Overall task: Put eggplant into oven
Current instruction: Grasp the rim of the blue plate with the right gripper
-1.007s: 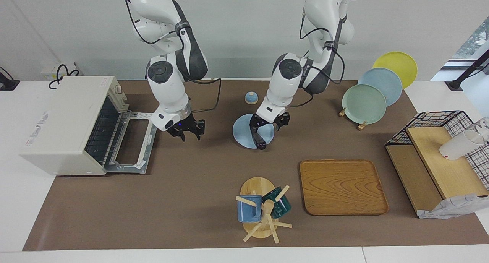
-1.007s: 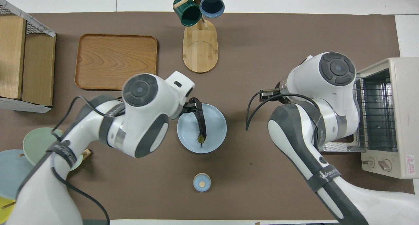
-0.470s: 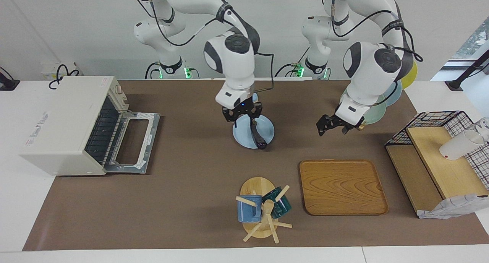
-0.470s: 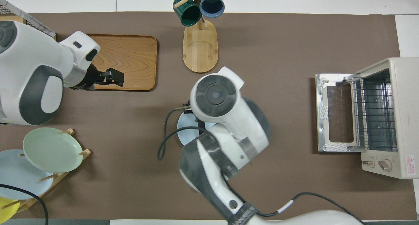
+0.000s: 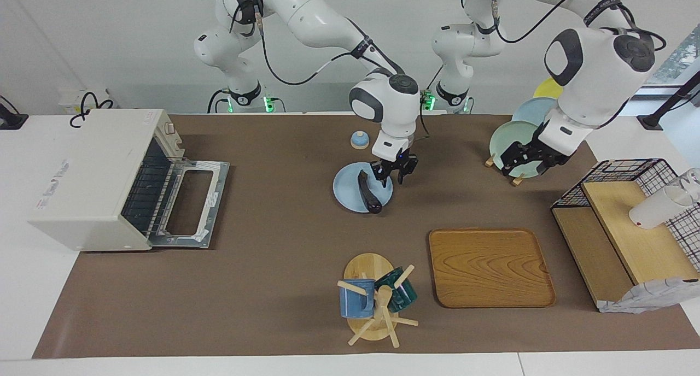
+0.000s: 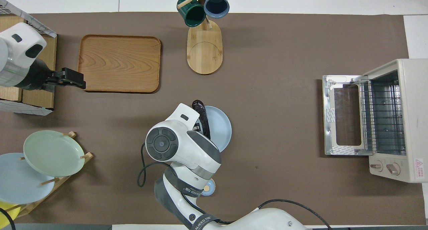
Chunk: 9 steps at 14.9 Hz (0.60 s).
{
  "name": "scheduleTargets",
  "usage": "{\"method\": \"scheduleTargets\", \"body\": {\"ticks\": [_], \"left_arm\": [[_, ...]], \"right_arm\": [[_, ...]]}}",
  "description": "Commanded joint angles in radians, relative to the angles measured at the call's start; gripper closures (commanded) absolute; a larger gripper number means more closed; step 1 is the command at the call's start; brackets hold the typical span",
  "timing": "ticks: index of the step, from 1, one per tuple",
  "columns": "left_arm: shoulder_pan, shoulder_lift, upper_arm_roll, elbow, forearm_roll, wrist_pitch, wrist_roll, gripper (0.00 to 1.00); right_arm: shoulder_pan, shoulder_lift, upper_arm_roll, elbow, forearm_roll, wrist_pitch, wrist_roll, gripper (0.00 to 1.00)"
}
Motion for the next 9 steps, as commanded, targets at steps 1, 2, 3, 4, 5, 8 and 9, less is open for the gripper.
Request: {"method": "scheduleTargets", "body": {"ticks": [1,2,3,4,5,8,9], "left_arm": [[0.006,-0.088,-0.01,-0.023,0.043,-0.093,0.01,0.0],[0.006,-0.111,-0.01,-0.042,0.043,-0.116,0.012,0.0],[0.006,-0.131,-0.01,-0.058,0.046,-0.127,0.018,0.0],[0.009,-0.143,-0.01,-0.068,0.047,-0.128,0.018,0.0],[0.018,-0.145,-0.01,-0.071,0.048,-0.127,0.018,0.0],[0.018,-0.142,-0.012,-0.048,0.065,-0.11,0.016,0.0],[0.017,-0.133,-0.013,-0.014,0.094,-0.115,0.015,0.0]], "right_arm": [[-0.011,-0.049,0.005,-0.072,-0.018,0.045,-0.005,0.51],[-0.011,-0.053,0.006,-0.098,-0.018,0.07,-0.005,0.51],[-0.011,-0.056,0.006,-0.112,-0.016,0.096,0.001,0.51],[-0.011,-0.058,0.008,-0.112,-0.016,0.101,0.001,0.51],[-0.011,-0.058,0.011,-0.113,-0.015,0.101,0.002,0.51],[-0.011,-0.061,0.019,-0.129,-0.002,0.116,0.025,0.51],[-0.011,-0.064,0.025,-0.144,-0.002,0.128,0.037,0.51]]}}
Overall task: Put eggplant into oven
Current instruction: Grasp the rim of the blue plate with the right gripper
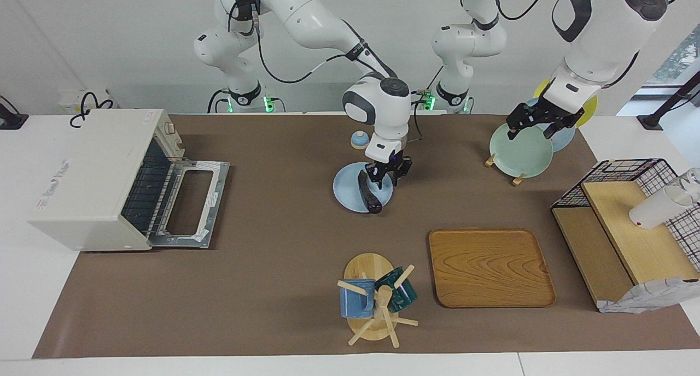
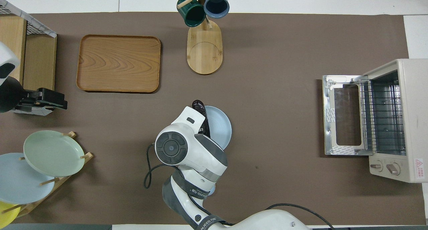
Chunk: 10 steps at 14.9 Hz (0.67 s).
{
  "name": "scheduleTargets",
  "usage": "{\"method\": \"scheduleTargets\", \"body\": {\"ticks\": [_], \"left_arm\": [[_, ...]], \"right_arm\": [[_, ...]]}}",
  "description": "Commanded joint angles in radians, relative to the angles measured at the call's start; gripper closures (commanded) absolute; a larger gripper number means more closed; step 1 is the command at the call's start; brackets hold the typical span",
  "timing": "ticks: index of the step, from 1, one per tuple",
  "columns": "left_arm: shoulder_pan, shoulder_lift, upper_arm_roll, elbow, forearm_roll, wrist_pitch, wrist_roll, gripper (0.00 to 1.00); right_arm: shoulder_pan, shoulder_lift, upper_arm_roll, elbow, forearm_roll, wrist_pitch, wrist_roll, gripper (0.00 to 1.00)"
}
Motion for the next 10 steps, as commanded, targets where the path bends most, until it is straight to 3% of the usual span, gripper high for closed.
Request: {"method": "scheduleTargets", "body": {"ticks": [1,3,4,5,6,10], "left_arm": [[0.009,0.001,-0.01,0.047,0.054,-0.007,0.012,0.0],[-0.002,0.007,-0.008,0.052,0.057,-0.029,0.012,0.0],[-0.006,0.008,-0.01,0.058,0.058,-0.065,0.012,0.0],[-0.006,0.007,-0.01,0.065,0.057,-0.089,0.012,0.0],[-0.008,0.007,-0.01,0.066,0.055,-0.095,0.012,0.0],[-0.006,0.013,-0.01,0.076,0.042,-0.072,0.013,0.0]], "right_arm": [[-0.007,-0.038,0.021,-0.079,-0.003,0.057,0.038,0.51],[-0.007,-0.046,0.024,-0.102,-0.003,0.081,0.04,0.53],[-0.007,-0.046,0.024,-0.102,-0.003,0.078,0.04,0.66],[-0.007,-0.046,0.024,-0.099,-0.004,0.068,0.038,0.92],[-0.007,-0.046,0.025,-0.095,-0.005,0.06,0.038,1.0],[0.014,-0.049,0.025,-0.034,-0.107,-0.107,0.026,1.0]]}}
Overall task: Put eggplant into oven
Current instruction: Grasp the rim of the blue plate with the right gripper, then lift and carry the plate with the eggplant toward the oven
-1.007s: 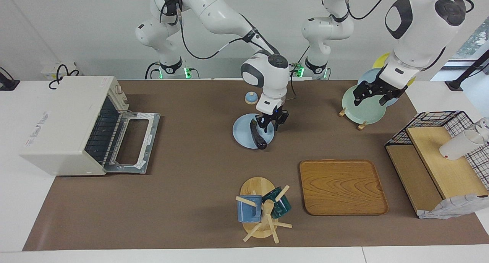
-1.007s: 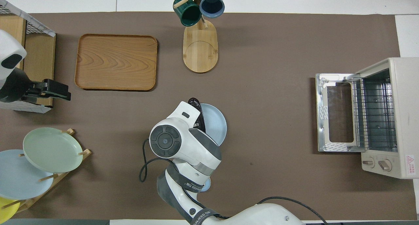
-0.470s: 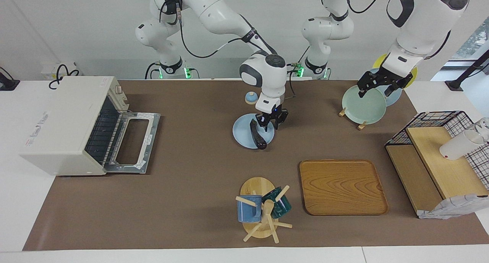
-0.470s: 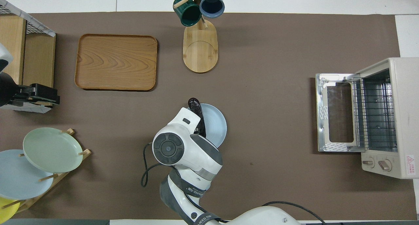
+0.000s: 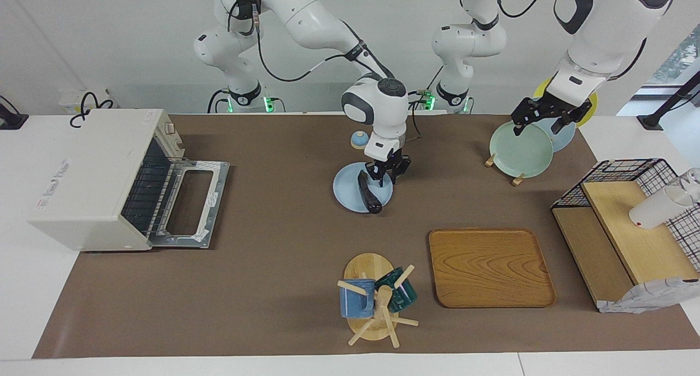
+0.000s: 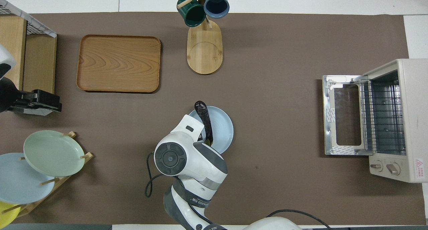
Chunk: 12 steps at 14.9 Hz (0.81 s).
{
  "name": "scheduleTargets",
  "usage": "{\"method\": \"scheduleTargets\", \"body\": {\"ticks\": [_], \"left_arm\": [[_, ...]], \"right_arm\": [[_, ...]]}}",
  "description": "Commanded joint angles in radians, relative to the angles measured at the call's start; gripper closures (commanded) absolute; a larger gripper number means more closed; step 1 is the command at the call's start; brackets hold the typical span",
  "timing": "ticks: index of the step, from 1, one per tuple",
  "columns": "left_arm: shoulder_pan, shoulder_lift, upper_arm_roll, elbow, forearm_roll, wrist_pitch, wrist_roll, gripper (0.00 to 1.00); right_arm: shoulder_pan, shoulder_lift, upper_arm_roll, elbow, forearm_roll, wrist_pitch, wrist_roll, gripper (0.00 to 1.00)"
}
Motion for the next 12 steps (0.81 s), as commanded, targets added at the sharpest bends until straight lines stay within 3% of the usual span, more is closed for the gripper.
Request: {"method": "scheduleTargets", "body": {"ticks": [1,3,6,12], "left_arm": [[-0.003,0.032,0.003,0.059,-0.004,0.0,0.009,0.0],[-0.002,0.048,0.003,0.094,-0.007,-0.006,0.012,0.0],[0.0,0.036,0.003,0.062,-0.006,-0.004,0.026,0.0],[0.009,0.033,0.001,0.06,-0.011,-0.006,0.02,0.0]], "right_arm": [[-0.001,-0.01,0.008,0.063,-0.114,-0.184,0.005,1.0],[-0.003,-0.01,0.008,0.146,-0.163,-0.354,0.004,1.0],[-0.096,-0.088,-0.004,0.138,-0.177,-0.424,-0.041,1.0],[-0.479,-0.315,-0.002,-0.098,-0.177,-0.416,-0.425,1.0]]}}
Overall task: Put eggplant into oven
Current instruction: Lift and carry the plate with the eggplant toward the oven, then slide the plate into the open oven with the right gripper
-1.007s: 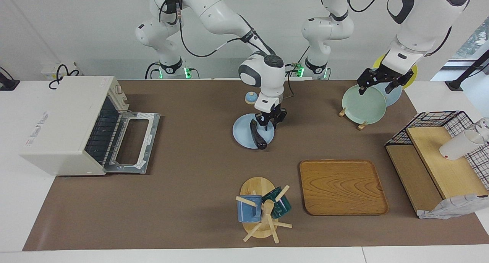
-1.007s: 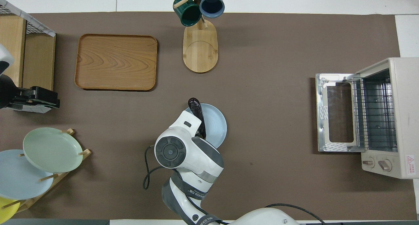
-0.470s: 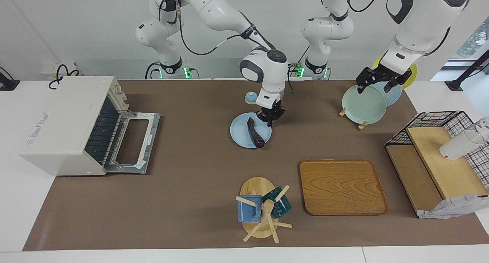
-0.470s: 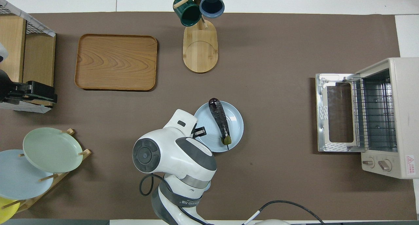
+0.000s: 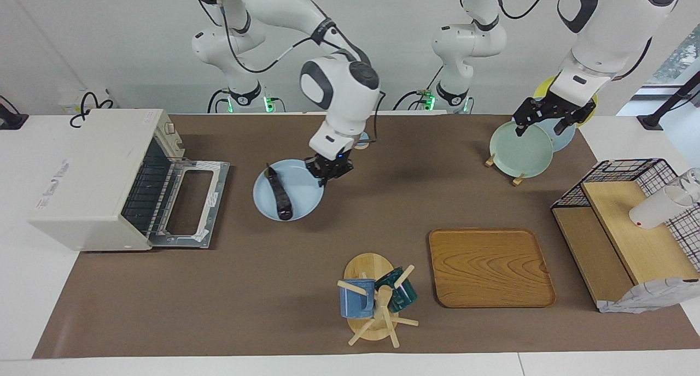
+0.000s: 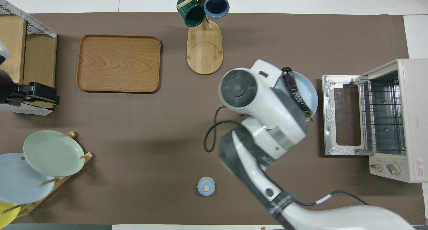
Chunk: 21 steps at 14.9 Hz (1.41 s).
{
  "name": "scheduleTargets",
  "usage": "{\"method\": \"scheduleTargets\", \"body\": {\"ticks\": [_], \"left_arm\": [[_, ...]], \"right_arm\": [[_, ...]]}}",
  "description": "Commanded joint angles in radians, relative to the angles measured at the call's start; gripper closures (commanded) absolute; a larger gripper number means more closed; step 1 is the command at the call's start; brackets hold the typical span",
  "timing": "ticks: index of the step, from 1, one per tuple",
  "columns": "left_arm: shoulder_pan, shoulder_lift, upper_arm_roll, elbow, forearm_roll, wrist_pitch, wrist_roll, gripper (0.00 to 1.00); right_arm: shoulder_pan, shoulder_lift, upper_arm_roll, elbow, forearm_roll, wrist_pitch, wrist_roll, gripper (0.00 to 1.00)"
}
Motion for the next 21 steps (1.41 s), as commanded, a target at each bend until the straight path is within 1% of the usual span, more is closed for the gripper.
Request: {"method": "scheduleTargets", "body": {"ticks": [1,2,5,6,9,10,12,14,15,17,19,21], "left_arm": [[0.006,0.001,0.0,0.007,-0.009,-0.009,0.012,0.0],[0.006,0.0,0.0,0.004,-0.009,-0.01,0.014,0.0],[-0.001,-0.008,0.0,0.001,-0.007,-0.007,0.009,0.0],[-0.003,-0.01,0.0,0.001,-0.007,-0.007,0.008,0.0],[0.0,-0.01,0.0,-0.002,-0.007,-0.007,0.008,0.0],[0.005,-0.011,0.0,-0.007,-0.006,-0.006,0.009,0.0],[0.009,-0.011,0.001,-0.004,-0.006,-0.007,0.011,0.0],[0.009,-0.011,0.001,-0.004,-0.006,-0.007,0.011,0.0],[0.008,-0.011,0.0,-0.005,-0.006,-0.006,0.011,0.0],[0.008,-0.011,0.0,-0.005,-0.006,-0.007,0.011,0.0],[0.009,-0.011,0.001,-0.004,-0.006,-0.007,0.011,0.0],[0.009,-0.011,0.001,-0.004,-0.006,-0.007,0.011,0.0]], "right_arm": [[-0.169,-0.124,0.021,-0.158,-0.009,0.041,-0.153,1.0],[-0.225,-0.14,0.021,-0.179,-0.001,0.048,-0.198,1.0],[-0.322,-0.161,0.021,-0.227,0.002,0.077,-0.275,1.0],[-0.346,-0.165,0.022,-0.244,0.002,0.091,-0.295,1.0],[-0.391,-0.232,0.021,-0.365,0.003,0.174,-0.332,1.0],[-0.409,-0.246,0.021,-0.387,0.003,0.182,-0.342,1.0],[-0.441,-0.262,0.021,-0.401,0.003,0.179,-0.387,1.0],[-0.5,-0.268,0.021,-0.401,0.005,0.174,-0.437,1.0],[-0.518,-0.268,0.021,-0.405,0.029,0.174,-0.442,1.0],[-0.541,-0.276,0.021,-0.43,0.08,0.177,-0.456,1.0],[-0.552,-0.285,0.019,-0.45,0.089,0.186,-0.454,1.0],[-0.564,-0.286,0.019,-0.462,0.126,0.194,-0.457,1.0]]}}
